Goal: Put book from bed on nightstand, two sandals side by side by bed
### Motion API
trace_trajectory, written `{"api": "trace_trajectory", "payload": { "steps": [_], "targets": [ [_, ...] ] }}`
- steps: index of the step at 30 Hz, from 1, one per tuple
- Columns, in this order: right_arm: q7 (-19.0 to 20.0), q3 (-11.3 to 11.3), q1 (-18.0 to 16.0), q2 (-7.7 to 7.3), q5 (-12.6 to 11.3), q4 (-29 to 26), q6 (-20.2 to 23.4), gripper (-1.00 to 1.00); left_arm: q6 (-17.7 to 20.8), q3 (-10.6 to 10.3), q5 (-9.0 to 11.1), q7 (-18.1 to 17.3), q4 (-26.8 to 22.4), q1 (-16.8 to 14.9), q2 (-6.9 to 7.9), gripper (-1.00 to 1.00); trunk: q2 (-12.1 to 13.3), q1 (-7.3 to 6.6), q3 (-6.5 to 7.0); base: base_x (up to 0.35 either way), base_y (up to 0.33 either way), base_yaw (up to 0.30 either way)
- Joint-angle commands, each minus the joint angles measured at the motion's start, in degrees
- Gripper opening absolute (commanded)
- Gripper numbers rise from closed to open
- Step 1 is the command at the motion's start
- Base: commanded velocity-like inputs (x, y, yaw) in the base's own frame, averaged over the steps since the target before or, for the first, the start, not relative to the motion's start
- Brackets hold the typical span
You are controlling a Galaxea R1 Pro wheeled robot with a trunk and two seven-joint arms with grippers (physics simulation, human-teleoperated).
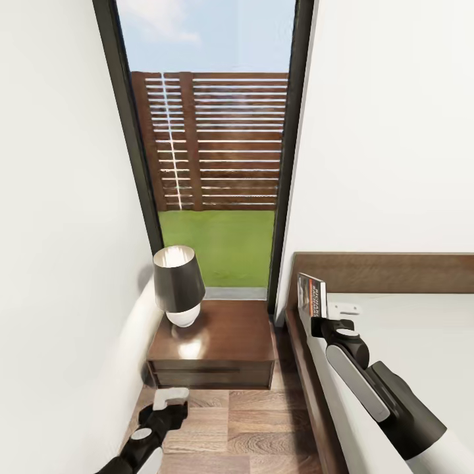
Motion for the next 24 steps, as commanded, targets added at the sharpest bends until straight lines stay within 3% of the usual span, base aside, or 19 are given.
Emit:
{"api": "trace_trajectory", "payload": {
  "steps": [1,7,10,24],
  "targets": [
    [-0.6,0.2,-0.1,-0.05,-0.4,-0.1,0.2,-1.00,-1.5,-0.4,0.3,0.4,2.5,0.2,-0.09,1.00,-0.1,0.04,-0.13,0.000,0.000,0.000],
    [-0.6,0.2,-0.1,-0.05,-0.4,-0.1,0.2,-1.00,-5.9,-1.1,0.3,0.3,8.7,0.4,-0.37,1.00,-0.1,0.04,-0.13,0.000,0.000,0.000],
    [-0.6,0.2,-0.1,-0.05,-0.4,-0.2,0.3,-1.00,-9.9,-2.0,0.5,-0.1,11.8,1.0,-0.47,1.00,-0.1,0.04,-0.13,0.000,0.000,0.000],
    [-0.6,0.2,-0.1,-0.10,-0.4,-0.2,0.4,-1.00,-18.5,-2.9,0.9,-0.4,14.9,7.7,-0.35,1.00,-0.1,0.04,-0.13,0.000,0.000,0.000]
  ]
}}
